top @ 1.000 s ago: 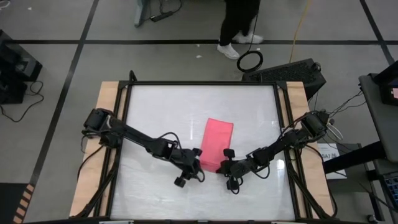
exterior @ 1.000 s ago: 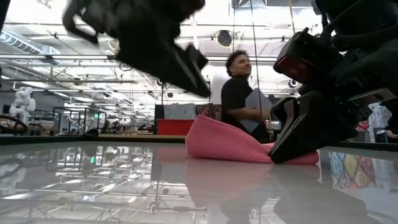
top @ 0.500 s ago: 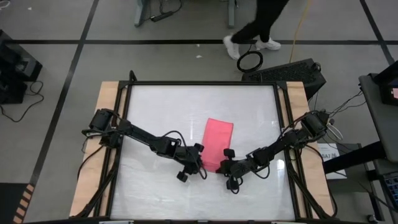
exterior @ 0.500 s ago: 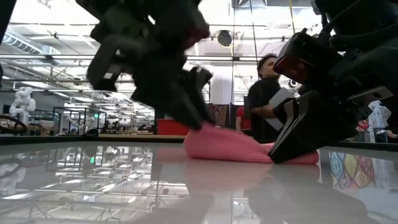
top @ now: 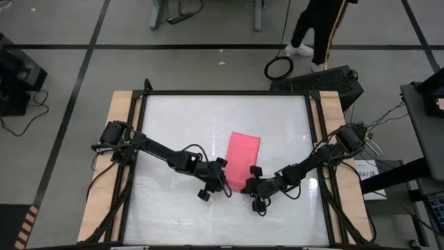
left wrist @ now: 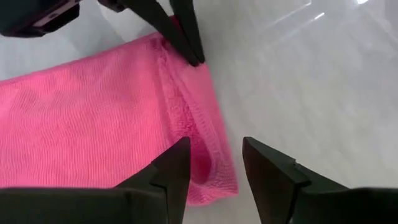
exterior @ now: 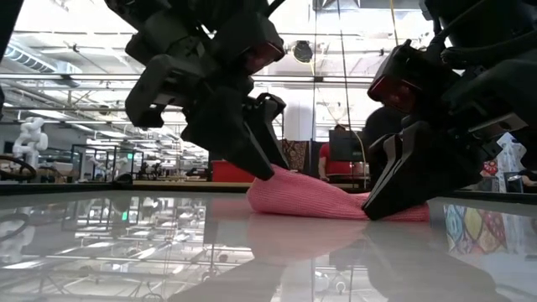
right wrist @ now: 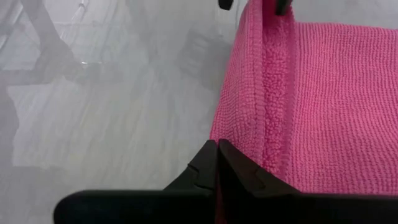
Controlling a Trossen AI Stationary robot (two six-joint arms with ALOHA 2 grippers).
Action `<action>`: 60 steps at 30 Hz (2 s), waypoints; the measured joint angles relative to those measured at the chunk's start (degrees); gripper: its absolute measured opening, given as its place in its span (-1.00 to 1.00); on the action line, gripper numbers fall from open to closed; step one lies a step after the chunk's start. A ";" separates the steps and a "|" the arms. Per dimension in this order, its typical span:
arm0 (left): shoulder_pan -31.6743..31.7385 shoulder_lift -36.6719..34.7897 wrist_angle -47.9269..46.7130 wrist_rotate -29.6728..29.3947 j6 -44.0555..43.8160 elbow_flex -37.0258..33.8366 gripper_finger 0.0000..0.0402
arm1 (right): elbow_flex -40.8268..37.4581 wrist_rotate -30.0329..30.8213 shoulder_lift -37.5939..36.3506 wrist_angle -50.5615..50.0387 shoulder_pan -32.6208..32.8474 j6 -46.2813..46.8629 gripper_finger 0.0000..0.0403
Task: Roll towel
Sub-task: Fold the pink towel
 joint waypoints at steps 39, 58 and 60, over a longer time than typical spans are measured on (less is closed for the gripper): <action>-0.33 2.67 2.08 0.19 3.73 0.61 -0.24 | 0.00 -1.40 -0.04 0.02 -0.33 1.35 -0.98; 0.94 3.30 -3.41 -1.70 3.63 0.60 -0.24 | 0.02 -1.35 -0.04 0.17 -0.37 1.37 -0.98; 0.96 4.06 -3.43 -0.53 3.40 0.67 -0.25 | 0.02 -1.33 -0.04 0.17 -0.37 1.39 -0.98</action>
